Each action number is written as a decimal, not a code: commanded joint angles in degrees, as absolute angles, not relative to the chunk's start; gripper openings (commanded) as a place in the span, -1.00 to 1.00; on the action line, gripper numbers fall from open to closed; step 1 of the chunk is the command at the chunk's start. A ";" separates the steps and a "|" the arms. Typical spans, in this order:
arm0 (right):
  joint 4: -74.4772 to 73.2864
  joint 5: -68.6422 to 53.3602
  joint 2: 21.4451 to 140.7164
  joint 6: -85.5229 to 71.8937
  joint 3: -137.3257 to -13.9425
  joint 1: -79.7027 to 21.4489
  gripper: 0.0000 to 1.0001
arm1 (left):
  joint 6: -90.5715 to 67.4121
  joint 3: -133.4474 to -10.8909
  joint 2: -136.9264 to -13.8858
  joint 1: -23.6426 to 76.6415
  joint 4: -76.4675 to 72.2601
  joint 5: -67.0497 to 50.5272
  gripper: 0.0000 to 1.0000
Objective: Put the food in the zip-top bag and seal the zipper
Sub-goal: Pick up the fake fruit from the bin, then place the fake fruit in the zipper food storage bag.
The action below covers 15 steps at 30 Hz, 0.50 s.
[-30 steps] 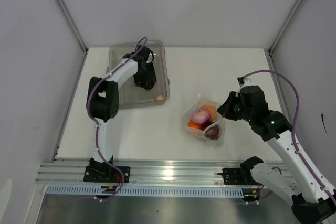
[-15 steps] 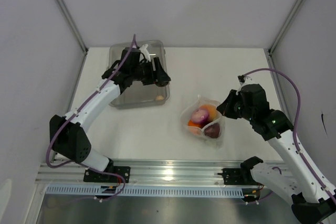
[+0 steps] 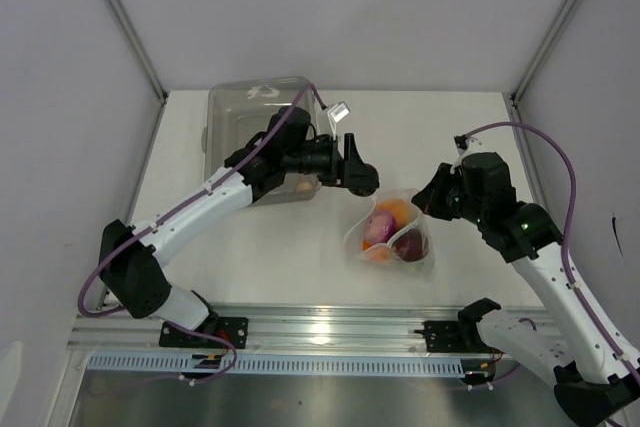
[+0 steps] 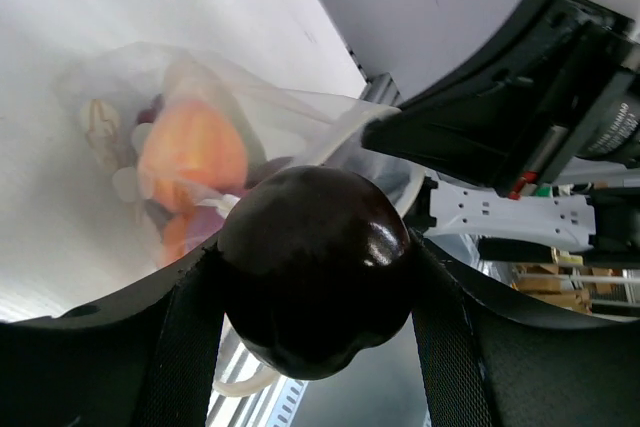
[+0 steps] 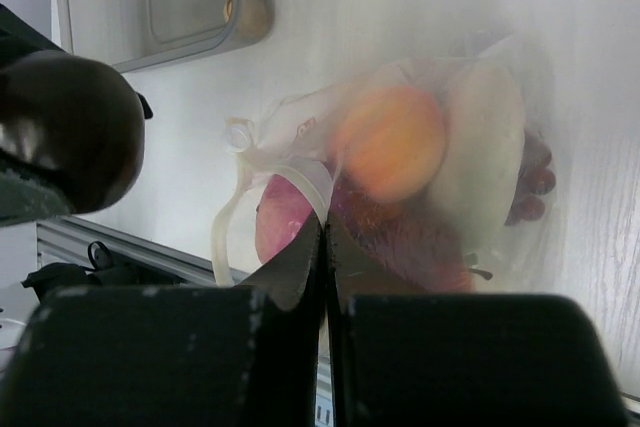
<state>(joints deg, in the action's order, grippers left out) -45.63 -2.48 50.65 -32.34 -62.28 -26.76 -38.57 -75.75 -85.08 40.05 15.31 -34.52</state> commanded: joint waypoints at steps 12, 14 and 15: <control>-43.06 -4.40 51.24 -33.66 -65.83 -27.51 -1.00 | -38.67 -72.69 -84.90 48.86 10.10 -38.67 -0.99; -43.15 -4.31 51.50 -33.66 -65.83 -27.60 -1.00 | -38.32 -72.77 -84.73 49.39 10.37 -38.76 -0.99; -43.15 -4.31 51.50 -33.58 -65.92 -27.60 -1.00 | -38.15 -72.77 -84.64 49.83 10.28 -38.76 -0.99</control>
<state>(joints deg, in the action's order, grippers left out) -45.52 -3.73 51.62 -32.99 -62.63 -27.31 -38.98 -72.73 -85.69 48.95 11.70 -37.80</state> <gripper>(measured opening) 0.006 0.679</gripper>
